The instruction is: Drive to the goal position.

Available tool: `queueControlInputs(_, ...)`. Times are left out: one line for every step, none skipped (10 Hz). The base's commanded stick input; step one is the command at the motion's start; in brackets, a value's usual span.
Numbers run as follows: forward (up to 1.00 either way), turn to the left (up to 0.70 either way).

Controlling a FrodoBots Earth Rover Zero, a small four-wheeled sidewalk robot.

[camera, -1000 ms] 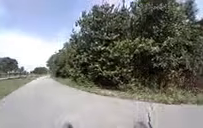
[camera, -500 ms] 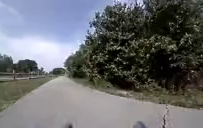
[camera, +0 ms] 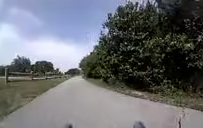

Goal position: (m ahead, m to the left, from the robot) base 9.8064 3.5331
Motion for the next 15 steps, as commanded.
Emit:
queueControlInputs(0.7,0.0)
queueControlInputs(0.7,0.0)
queueControlInputs(0.7,0.0)
queueControlInputs(0.7,0.0)
queueControlInputs(0.7,0.0)
queueControlInputs(0.7,0.0)
queueControlInputs(0.7,0.0)
queueControlInputs(0.7,0.05)
queueControlInputs(0.7,0.14)
queueControlInputs(0.7,0.14)
queueControlInputs(0.7,0.14)
queueControlInputs(0.7,0.14)
queueControlInputs(0.7,0.14)
queueControlInputs(0.7,0.14)
queueControlInputs(0.7,0.14)
